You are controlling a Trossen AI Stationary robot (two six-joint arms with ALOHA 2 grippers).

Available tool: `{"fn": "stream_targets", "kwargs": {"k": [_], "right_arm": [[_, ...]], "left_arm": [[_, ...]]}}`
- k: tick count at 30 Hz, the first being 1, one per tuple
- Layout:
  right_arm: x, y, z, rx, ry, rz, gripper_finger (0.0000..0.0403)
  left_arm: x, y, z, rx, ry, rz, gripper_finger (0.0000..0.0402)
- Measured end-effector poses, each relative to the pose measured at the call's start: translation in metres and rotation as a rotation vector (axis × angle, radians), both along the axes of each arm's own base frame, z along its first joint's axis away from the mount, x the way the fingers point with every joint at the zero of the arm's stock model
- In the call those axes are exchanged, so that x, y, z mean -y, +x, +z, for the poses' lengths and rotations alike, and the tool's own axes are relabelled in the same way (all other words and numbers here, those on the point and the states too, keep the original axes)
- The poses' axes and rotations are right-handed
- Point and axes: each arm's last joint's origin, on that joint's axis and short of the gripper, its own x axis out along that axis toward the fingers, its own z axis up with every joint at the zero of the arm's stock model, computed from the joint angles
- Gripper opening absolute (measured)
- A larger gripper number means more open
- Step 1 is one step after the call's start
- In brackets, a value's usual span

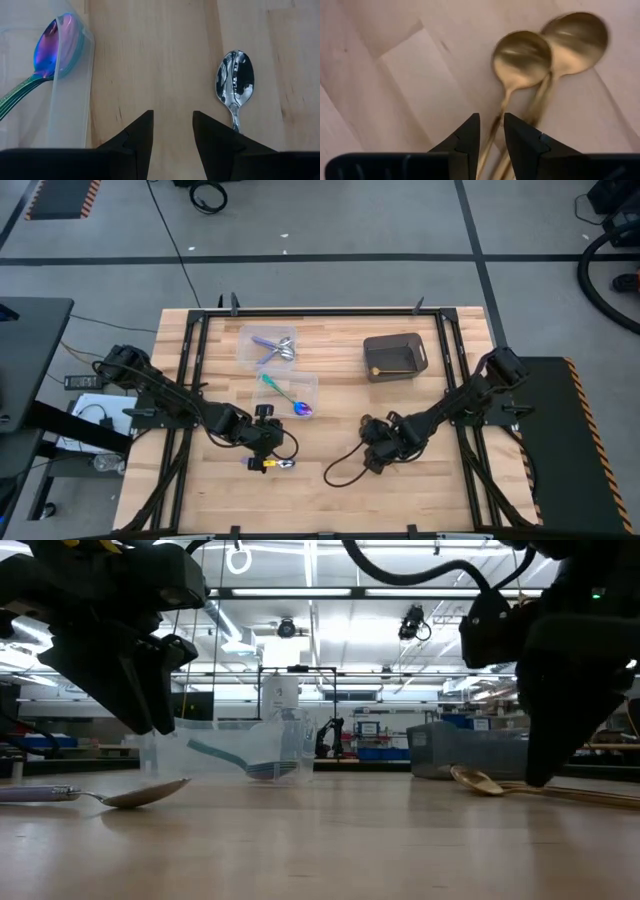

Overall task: Sort silverware by color (type)
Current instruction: Put the gold spoon into the black bin

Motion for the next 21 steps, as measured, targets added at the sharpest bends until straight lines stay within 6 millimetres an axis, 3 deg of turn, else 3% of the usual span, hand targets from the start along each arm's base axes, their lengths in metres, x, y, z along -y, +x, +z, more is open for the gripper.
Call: {"fn": "stream_targets", "kwargs": {"k": [7, 12, 21], "right_arm": [[-0.004, 0.005, -0.016, -0.026, -0.014, 0.026, 0.0098], [-0.003, 0.005, -0.016, -0.022, -0.014, 0.02, 0.0092], [-0.004, 0.006, -0.016, -0.021, 0.005, 0.022, 0.0018]], "left_arm": [[0.0, 0.0, 0.0, 0.0, 0.0, 0.0, 0.0144], [0.0, 0.0, 0.0, 0.0, 0.0, 0.0, 0.0144], [0.0, -0.001, 0.001, -0.004, -0.01, -0.005, 0.0144]]}}
